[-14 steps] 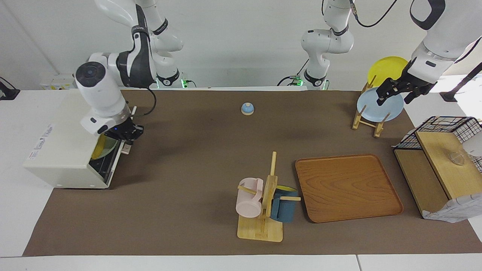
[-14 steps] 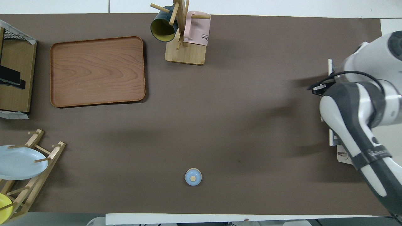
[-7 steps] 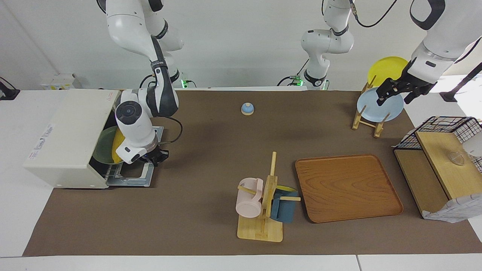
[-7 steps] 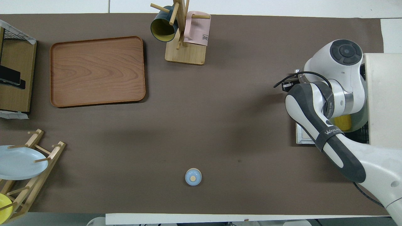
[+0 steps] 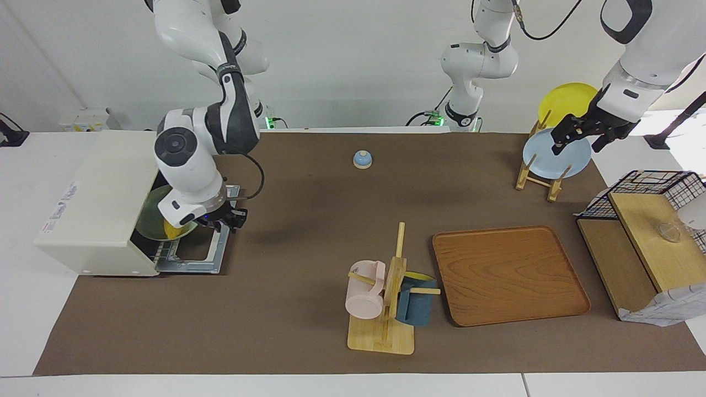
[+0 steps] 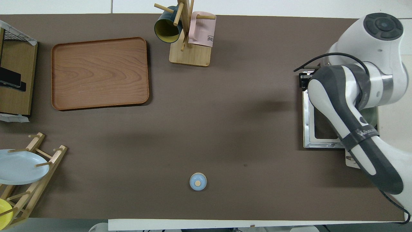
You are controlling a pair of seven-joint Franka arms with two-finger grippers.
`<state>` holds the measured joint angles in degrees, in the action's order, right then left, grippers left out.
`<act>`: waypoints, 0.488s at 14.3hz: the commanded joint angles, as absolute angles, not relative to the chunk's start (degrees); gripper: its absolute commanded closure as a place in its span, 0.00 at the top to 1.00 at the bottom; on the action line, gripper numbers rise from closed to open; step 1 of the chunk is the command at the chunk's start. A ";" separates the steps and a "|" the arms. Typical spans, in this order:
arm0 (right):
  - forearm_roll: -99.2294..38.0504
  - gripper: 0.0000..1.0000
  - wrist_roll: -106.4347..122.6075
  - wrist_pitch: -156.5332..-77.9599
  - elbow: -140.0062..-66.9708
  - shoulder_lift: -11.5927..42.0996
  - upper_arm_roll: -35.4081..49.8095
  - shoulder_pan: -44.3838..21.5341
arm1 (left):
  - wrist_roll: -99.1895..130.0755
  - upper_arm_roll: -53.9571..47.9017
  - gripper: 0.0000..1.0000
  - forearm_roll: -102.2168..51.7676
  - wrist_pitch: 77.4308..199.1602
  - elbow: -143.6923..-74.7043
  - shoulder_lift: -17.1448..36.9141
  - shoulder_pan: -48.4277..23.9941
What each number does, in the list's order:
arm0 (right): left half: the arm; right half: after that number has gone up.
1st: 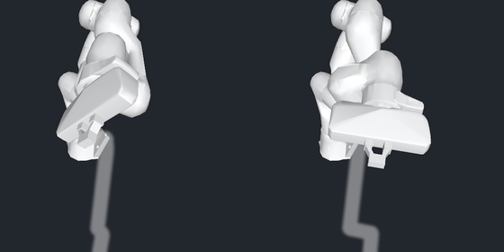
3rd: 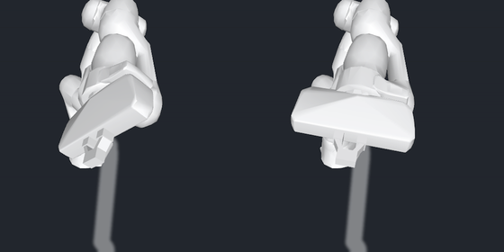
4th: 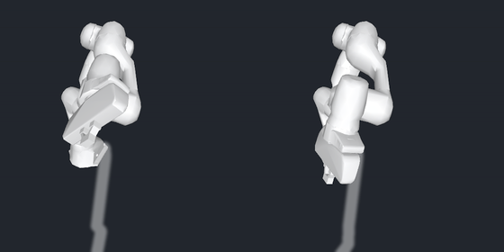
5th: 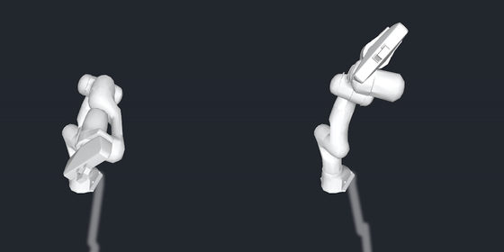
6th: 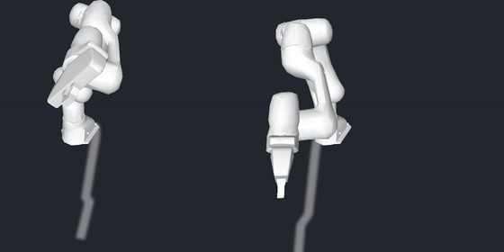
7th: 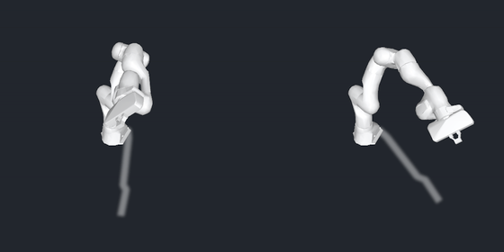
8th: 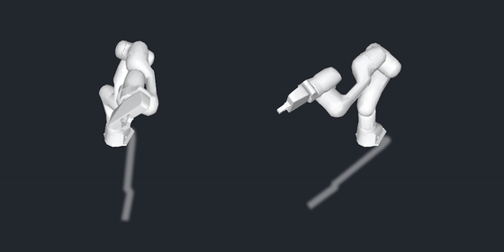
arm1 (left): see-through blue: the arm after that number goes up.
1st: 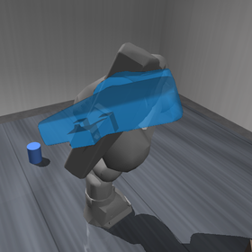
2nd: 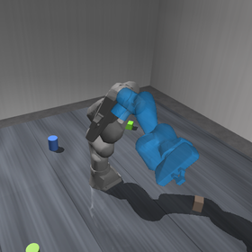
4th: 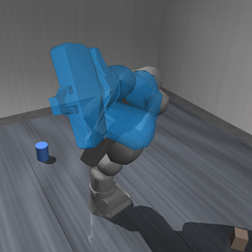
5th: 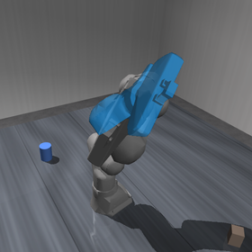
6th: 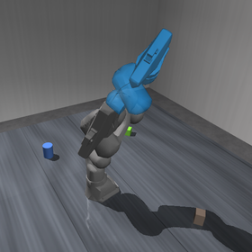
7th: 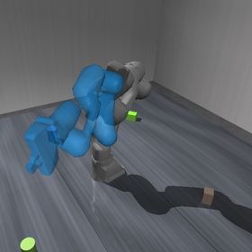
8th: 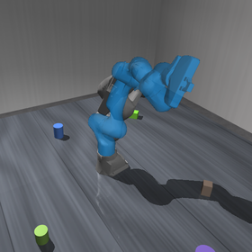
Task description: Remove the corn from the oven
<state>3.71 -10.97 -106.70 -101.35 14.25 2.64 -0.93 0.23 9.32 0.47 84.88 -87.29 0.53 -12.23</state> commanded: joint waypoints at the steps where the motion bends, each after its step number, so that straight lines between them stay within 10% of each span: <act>1: 2.81 0.58 -10.37 -105.82 -104.75 12.57 2.99 2.10 | 0.88 8.96 1.00 0.97 84.64 -88.68 -0.79 -11.87; 7: 3.16 0.52 -8.36 -110.21 -111.08 10.46 2.99 3.87 | 0.88 8.96 1.00 0.97 84.64 -88.68 -0.79 -11.87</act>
